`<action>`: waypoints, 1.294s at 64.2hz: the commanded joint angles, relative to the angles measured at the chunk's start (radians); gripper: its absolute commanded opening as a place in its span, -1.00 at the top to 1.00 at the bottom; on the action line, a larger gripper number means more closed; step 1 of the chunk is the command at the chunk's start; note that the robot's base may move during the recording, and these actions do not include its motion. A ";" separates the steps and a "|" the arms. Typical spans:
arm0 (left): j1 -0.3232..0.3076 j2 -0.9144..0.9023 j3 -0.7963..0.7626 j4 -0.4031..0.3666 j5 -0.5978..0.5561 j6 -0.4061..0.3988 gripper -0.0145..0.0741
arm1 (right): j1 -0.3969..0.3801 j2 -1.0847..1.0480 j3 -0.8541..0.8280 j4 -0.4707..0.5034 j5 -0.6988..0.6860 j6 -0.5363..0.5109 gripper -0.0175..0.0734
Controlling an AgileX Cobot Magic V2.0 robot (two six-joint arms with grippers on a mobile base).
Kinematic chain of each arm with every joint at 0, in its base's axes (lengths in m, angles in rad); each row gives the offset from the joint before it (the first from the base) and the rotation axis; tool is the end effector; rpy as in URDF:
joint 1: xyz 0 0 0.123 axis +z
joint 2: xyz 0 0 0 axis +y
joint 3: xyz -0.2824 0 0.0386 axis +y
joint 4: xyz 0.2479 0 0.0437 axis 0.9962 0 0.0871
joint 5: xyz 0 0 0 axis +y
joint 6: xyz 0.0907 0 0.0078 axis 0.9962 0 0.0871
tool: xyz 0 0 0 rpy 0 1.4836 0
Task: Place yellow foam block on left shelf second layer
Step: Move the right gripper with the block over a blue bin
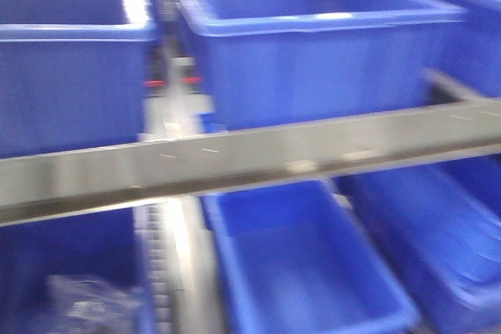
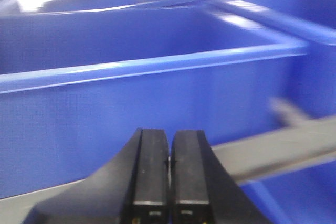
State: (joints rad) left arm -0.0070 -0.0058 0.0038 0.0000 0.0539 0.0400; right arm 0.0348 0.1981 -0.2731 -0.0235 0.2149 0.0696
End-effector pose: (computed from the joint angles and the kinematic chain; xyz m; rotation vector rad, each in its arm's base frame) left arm 0.0562 -0.0004 0.2072 0.0361 1.5351 0.0262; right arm 0.0655 0.0018 0.2737 0.0135 1.6237 0.0586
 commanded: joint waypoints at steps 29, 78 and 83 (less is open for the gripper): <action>0.001 -0.020 0.026 -0.011 -0.083 -0.003 0.39 | -0.008 0.010 -0.027 0.000 -0.092 -0.004 -0.50; 0.001 -0.020 0.026 -0.011 -0.083 -0.003 0.39 | -0.008 0.010 -0.027 0.000 -0.099 -0.004 -0.50; 0.001 -0.020 0.026 -0.011 -0.083 -0.003 0.39 | -0.008 0.010 -0.027 0.000 -0.106 -0.004 -0.50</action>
State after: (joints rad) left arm -0.0070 -0.0058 0.0038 0.0000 0.0539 0.0400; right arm 0.0348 0.1981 -0.2731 -0.0235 0.2130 0.0696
